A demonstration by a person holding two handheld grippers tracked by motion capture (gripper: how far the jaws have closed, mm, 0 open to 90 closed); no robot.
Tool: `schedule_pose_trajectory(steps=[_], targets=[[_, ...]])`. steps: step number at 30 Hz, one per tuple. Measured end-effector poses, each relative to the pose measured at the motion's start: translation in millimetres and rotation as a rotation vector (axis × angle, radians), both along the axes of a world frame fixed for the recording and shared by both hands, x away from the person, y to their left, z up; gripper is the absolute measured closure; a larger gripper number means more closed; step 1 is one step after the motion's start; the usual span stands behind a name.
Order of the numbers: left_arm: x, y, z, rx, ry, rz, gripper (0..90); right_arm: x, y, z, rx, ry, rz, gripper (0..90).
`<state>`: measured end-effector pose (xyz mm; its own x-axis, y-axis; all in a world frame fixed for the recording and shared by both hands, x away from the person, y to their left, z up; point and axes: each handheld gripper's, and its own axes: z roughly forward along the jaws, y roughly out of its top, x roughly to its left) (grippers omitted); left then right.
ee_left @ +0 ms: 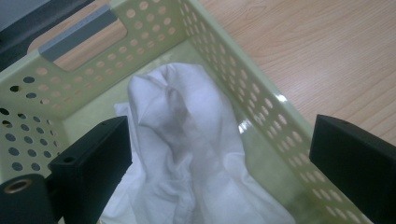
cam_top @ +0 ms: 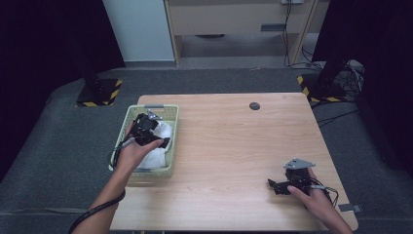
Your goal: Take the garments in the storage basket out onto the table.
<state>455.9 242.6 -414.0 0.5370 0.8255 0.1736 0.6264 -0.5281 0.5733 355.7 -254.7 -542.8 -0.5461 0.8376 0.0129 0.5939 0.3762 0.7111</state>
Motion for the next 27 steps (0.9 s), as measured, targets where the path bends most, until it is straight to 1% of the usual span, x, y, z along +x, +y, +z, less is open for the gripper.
schedule_pose_trajectory(steps=[3,4,6,9,14,19,21,23,24,25,27], targets=[[5.7,5.2,-4.2,-0.002,0.005,0.006,4.8,0.0,0.0,0.0,0.000,0.000,0.000,0.4],[8.4,7.0,-6.2,0.003,0.009,0.011,4.8,0.0,0.0,0.0,0.000,0.000,0.000,0.4],[14.3,11.4,-10.5,0.016,0.023,0.022,4.8,0.1,-0.1,0.0,-0.001,-0.001,0.002,0.4],[23.1,18.9,-19.6,0.020,0.044,0.040,4.6,0.2,0.0,0.0,0.000,0.000,0.001,0.4],[33.7,26.6,-36.6,-0.015,0.083,0.062,4.6,0.8,0.0,0.0,-0.001,-0.001,0.002,0.4],[40.8,25.7,-49.3,-0.020,0.100,0.041,3.6,0.9,0.0,0.0,-0.001,-0.002,0.002,0.4],[43.8,25.7,-55.4,-0.023,0.122,0.026,4.3,0.9,0.1,0.0,-0.001,-0.001,0.002,0.4],[46.1,24.6,-59.9,-0.029,0.131,0.013,4.3,1.0,0.1,0.1,-0.001,-0.001,0.002,0.4],[46.9,23.7,-61.5,-0.034,0.130,-0.001,4.1,1.1,0.0,0.0,-0.002,-0.002,0.003,0.4],[48.0,22.9,-62.8,-0.041,0.138,-0.014,3.8,1.2,0.0,0.0,-0.002,-0.002,0.002,0.4],[50.0,20.5,-65.7,-0.031,0.153,-0.040,2.2,1.1,0.1,0.1,-0.002,-0.001,0.002,0.4]])
